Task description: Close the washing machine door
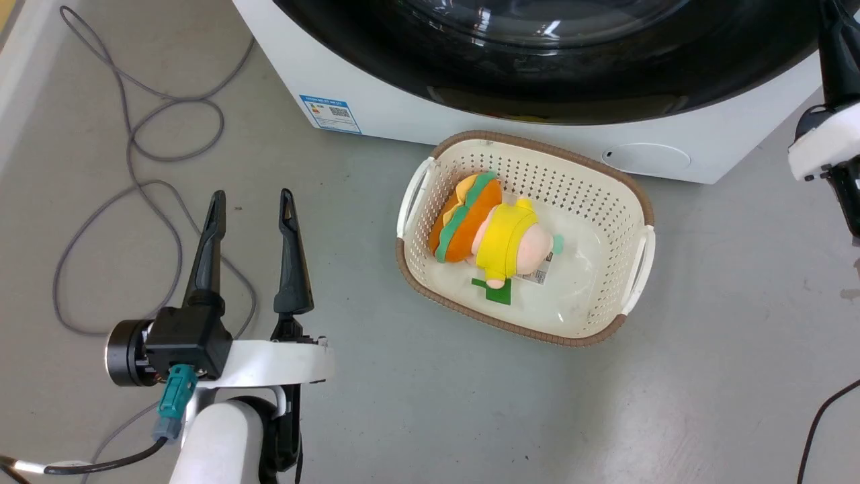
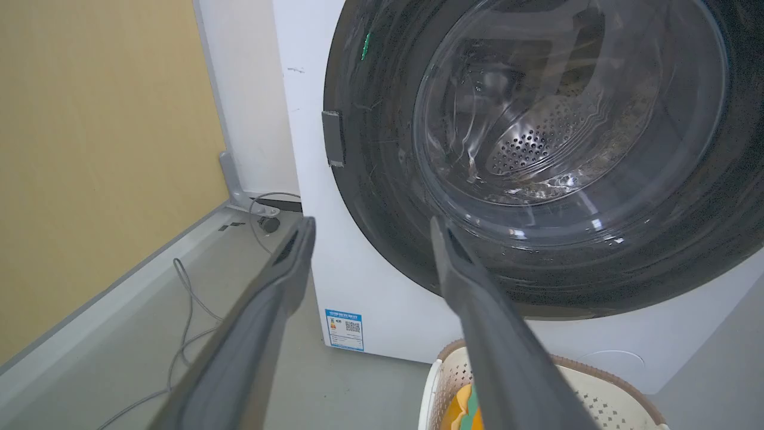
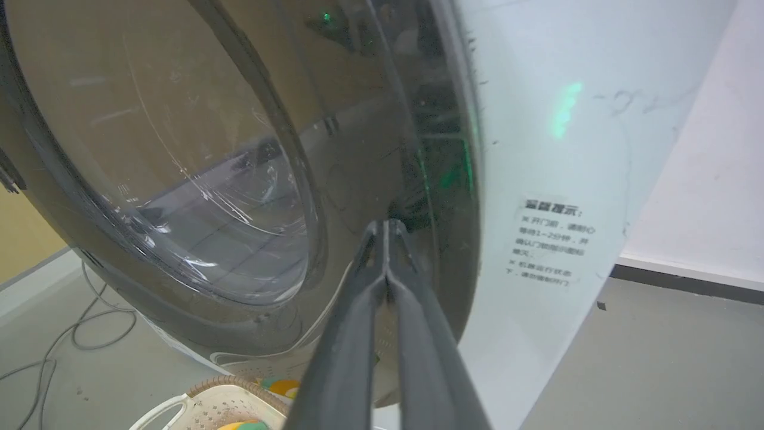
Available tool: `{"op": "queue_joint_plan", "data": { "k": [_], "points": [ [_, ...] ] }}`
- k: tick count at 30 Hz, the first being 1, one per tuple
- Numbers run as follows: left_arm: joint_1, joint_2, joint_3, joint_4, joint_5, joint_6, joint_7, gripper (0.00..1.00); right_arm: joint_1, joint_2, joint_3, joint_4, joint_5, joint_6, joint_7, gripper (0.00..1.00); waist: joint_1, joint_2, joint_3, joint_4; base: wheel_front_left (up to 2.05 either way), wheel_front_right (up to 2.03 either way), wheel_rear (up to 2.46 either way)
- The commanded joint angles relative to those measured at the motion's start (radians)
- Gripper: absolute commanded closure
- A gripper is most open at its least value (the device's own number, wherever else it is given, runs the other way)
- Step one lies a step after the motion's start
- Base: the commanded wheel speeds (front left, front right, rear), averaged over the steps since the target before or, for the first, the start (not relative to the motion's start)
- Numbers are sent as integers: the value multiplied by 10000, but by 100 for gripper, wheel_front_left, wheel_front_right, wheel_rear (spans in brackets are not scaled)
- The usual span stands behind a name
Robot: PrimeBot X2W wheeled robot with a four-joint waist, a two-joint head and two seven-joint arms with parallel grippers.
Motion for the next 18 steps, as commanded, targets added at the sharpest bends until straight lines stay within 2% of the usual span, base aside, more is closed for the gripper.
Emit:
{"op": "queue_joint_plan", "data": {
  "k": [1,6,9,13,18],
  "points": [
    [-157,7,-1,-27,-16,62,-53,0,-196,53,-57,64,-51,-11,-46,100,-1,0,-14,4,0,0,0],
    [-46,7,117,91,27,117,-53,0,30,156,-171,-203,-431,-11,-46,100,-1,0,-287,-97,0,0,0],
    [93,7,282,227,123,104,-53,0,448,237,-558,-894,-465,-11,-46,100,-1,0,-597,-238,0,0,0],
    [269,7,458,370,281,31,-53,0,1166,353,-1394,-2504,-932,-11,-46,100,-1,0,-1084,-407,0,0,0],
    [560,7,636,500,426,-41,-53,0,2515,1104,-2523,-4776,-1756,-11,-46,100,-1,0,-1728,-680,0,0,0]
  ]
}}
